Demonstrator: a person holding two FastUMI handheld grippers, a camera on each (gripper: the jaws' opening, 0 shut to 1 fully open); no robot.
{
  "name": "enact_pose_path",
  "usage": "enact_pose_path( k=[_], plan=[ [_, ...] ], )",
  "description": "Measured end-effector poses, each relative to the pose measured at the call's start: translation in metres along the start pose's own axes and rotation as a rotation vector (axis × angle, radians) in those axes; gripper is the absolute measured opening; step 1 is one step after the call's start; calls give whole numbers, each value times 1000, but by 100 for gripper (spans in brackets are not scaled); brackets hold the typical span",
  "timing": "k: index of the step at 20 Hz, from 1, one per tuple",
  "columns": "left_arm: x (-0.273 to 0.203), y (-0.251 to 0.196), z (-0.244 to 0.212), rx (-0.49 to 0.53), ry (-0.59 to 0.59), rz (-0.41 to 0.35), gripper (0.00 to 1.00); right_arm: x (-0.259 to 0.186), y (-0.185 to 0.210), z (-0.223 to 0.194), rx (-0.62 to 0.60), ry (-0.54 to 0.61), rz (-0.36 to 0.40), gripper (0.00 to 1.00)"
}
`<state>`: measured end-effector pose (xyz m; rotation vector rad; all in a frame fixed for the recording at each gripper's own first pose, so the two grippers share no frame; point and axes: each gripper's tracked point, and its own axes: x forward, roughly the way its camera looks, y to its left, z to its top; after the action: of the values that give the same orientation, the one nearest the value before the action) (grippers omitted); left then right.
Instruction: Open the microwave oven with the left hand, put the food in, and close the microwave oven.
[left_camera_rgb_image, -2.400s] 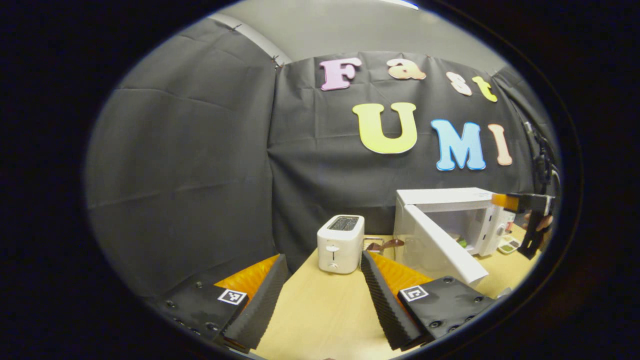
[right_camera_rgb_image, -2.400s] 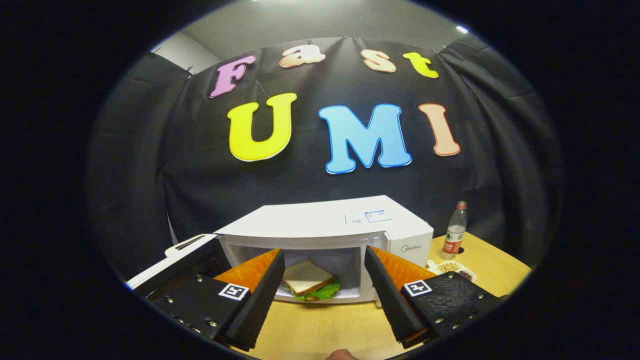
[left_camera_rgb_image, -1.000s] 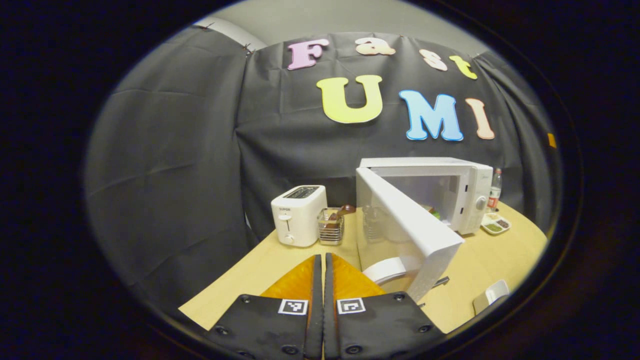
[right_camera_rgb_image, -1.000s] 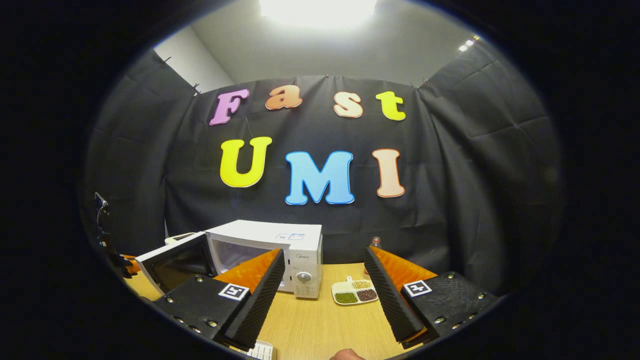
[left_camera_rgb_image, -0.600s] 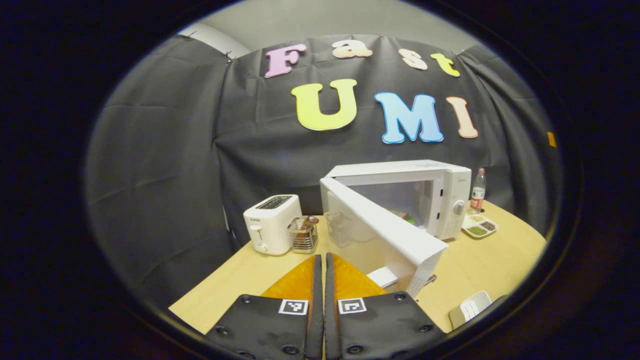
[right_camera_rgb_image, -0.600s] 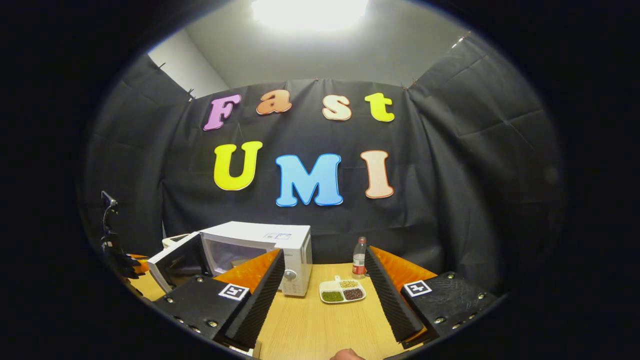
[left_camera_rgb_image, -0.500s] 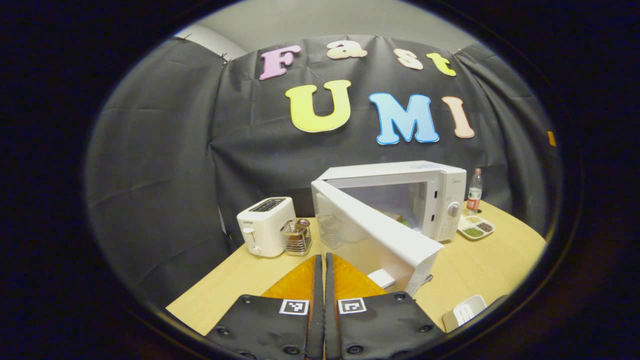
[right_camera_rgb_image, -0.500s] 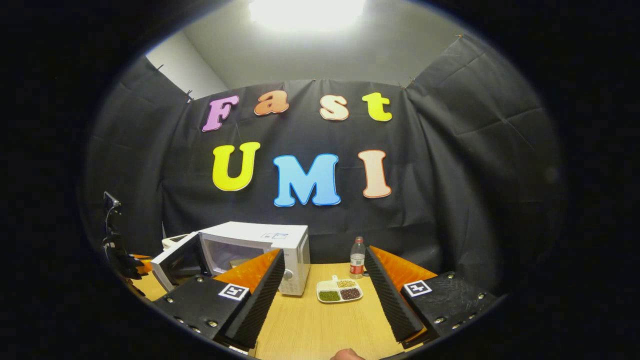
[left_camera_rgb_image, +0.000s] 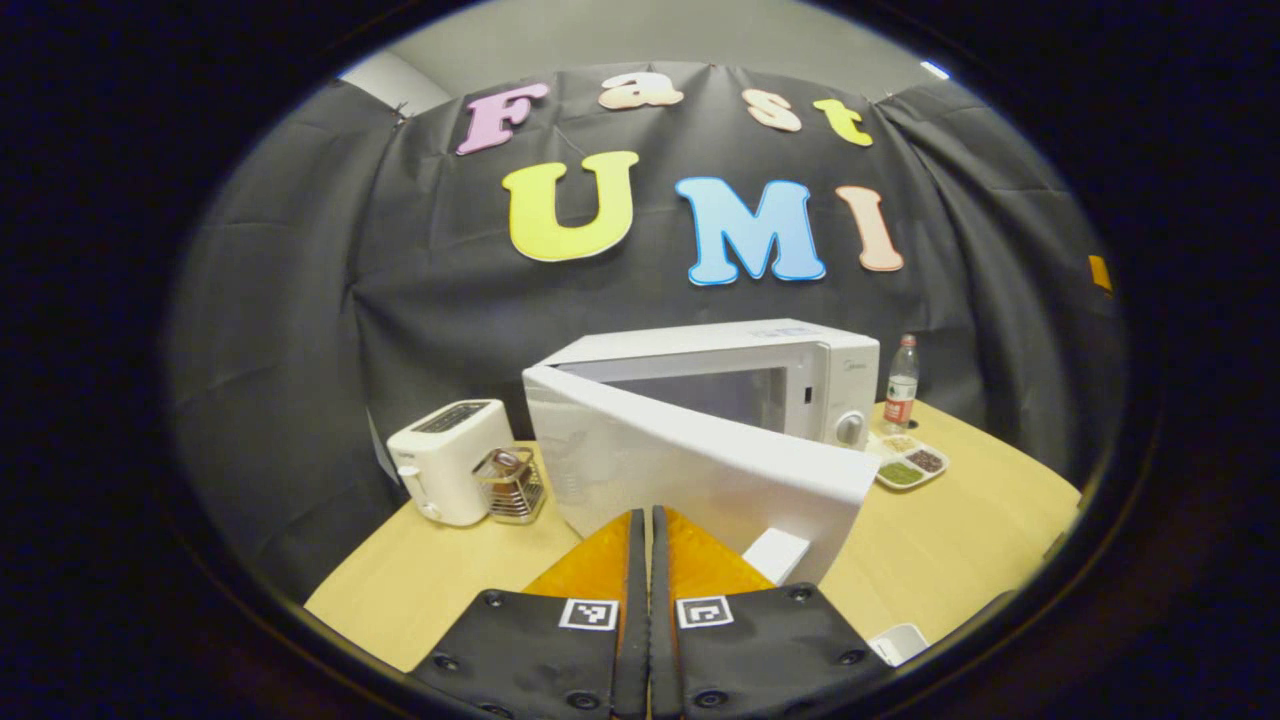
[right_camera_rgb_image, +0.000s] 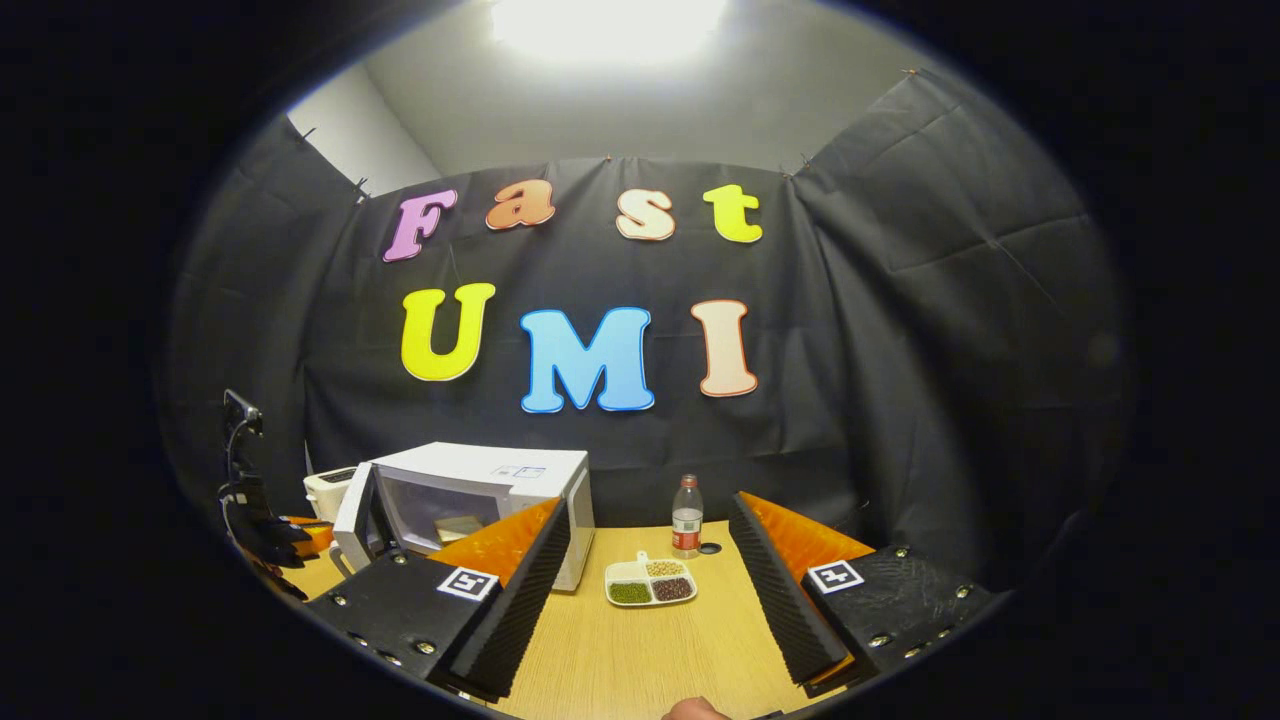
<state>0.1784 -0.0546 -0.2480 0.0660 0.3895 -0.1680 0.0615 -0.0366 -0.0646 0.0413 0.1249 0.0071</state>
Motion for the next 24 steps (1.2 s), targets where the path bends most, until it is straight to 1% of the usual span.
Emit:
enact_pose_path(
  k=[2,3,4,5,6,8,9,10,11,16,23,24],
  plan=[
    [13,-15,-6,-18,13,-43,7,7,-4,1,-26,-6,-30,96],
    [17,-22,-8,-21,20,-64,7,9,-3,1,-20,-1,-39,96],
    [23,-26,-10,-20,26,-83,12,11,0,3,-8,1,-45,96],
    [29,-32,-11,-19,31,-103,12,13,1,6,-2,-4,-55,96],
    [33,-38,-11,-15,34,-122,7,15,1,9,-7,-9,-66,96],
    [46,-45,-11,-4,37,-148,7,18,2,9,-32,-9,-82,96],
    [51,-48,-9,-3,36,-168,12,19,4,8,-39,-8,-87,96],
    [56,-52,-6,-5,36,-187,8,21,4,7,-42,-7,-99,96],
    [61,-56,-4,-4,36,-203,8,23,3,6,-42,-1,-109,96],
    [92,-71,7,17,21,-256,8,28,0,2,-33,10,-161,96],
    [134,-88,27,29,-5,-299,8,29,-9,-7,-33,33,-229,96],
    [140,-91,30,30,-10,-305,12,29,-10,-7,-31,34,-235,96]
  ],
)
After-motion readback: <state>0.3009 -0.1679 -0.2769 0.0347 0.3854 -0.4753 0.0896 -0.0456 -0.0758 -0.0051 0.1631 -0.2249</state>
